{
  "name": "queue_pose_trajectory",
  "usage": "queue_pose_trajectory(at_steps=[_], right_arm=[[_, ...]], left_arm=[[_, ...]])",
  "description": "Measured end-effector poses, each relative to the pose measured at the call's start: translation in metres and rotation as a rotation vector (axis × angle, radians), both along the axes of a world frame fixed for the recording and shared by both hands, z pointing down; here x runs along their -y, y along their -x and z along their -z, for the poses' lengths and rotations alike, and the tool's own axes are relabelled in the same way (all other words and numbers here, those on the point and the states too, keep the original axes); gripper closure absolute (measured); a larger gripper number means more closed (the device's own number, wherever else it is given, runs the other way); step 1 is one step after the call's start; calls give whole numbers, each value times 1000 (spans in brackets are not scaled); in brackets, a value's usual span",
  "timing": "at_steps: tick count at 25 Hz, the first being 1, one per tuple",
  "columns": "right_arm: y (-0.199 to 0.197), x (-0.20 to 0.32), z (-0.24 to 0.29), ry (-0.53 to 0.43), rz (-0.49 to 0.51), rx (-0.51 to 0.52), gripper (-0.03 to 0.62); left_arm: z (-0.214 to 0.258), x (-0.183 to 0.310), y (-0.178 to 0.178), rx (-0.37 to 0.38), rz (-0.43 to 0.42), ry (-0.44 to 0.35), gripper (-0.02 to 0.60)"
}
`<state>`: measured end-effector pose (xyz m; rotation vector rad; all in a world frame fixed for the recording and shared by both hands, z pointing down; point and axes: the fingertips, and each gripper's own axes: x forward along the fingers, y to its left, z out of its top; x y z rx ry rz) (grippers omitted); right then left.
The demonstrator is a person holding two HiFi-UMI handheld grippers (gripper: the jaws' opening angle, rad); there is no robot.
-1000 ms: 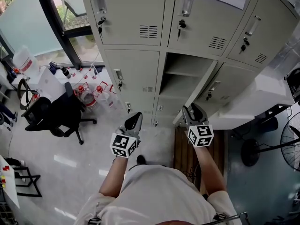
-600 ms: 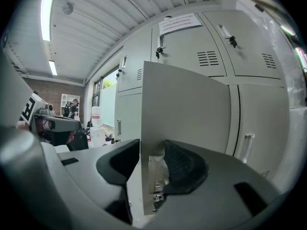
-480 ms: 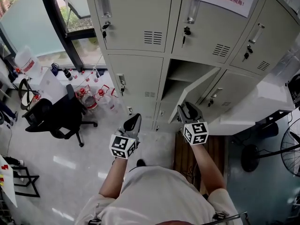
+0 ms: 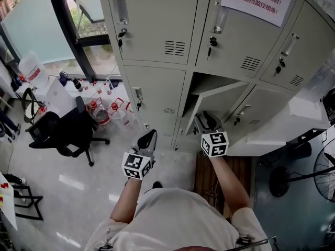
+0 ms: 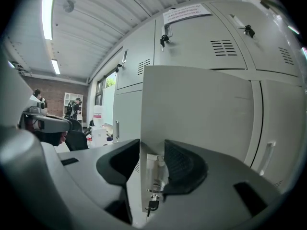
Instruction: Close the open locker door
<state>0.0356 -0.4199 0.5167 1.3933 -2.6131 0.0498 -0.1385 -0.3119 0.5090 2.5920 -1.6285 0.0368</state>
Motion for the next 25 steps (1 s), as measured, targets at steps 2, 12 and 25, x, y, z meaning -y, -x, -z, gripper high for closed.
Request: queue_pose_trajectory(at_steps=[2, 12, 25], right_arm=[[4, 7, 0, -2, 0, -1, 437], [15, 41, 0, -5, -17, -9, 439], [23, 76, 0, -11, -52, -22, 439]], left_arm=[[0, 2, 2, 2, 3, 1, 566], [-1, 12, 12, 2, 14, 7, 566], [-5, 19, 22, 4, 14, 18, 566]])
